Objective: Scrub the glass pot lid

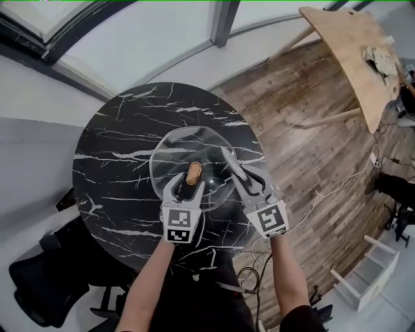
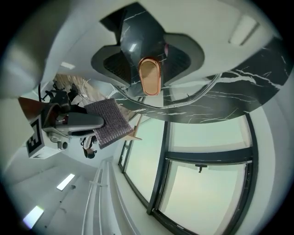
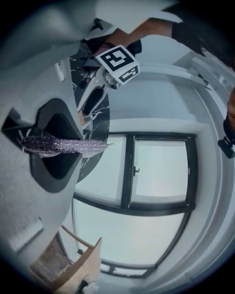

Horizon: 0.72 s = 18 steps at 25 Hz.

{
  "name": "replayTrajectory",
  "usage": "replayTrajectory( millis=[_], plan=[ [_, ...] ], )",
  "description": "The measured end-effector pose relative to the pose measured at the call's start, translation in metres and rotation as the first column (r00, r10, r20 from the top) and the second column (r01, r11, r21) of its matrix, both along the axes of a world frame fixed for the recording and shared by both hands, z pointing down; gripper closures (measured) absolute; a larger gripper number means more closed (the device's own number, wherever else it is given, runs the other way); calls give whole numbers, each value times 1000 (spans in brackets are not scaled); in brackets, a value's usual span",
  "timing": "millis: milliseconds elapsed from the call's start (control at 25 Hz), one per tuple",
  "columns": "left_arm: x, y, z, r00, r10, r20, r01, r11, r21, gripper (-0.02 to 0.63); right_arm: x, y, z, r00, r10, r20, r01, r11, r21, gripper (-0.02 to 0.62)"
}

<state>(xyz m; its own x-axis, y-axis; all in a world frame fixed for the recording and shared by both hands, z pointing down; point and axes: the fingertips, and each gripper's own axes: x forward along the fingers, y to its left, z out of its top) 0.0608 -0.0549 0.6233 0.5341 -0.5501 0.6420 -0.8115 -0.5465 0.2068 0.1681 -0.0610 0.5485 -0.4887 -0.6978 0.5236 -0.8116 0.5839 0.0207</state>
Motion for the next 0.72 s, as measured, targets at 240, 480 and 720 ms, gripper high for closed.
replayTrajectory(
  millis=[240,480,720],
  plan=[
    [1,-5,7,1000,-5,-3,5,999,-45,446,-1,-49,43,968,-203,-146,204,979,-6,518],
    [4,-6,6,999,-20,-51,16,996,-89,447,-22,-71,83,904,-329,-273,325,944,-63,518],
    [2,-3,9,997,-23,-77,15,994,-110,446,-48,-54,113,867,-429,-253,396,902,-172,518]
  ],
)
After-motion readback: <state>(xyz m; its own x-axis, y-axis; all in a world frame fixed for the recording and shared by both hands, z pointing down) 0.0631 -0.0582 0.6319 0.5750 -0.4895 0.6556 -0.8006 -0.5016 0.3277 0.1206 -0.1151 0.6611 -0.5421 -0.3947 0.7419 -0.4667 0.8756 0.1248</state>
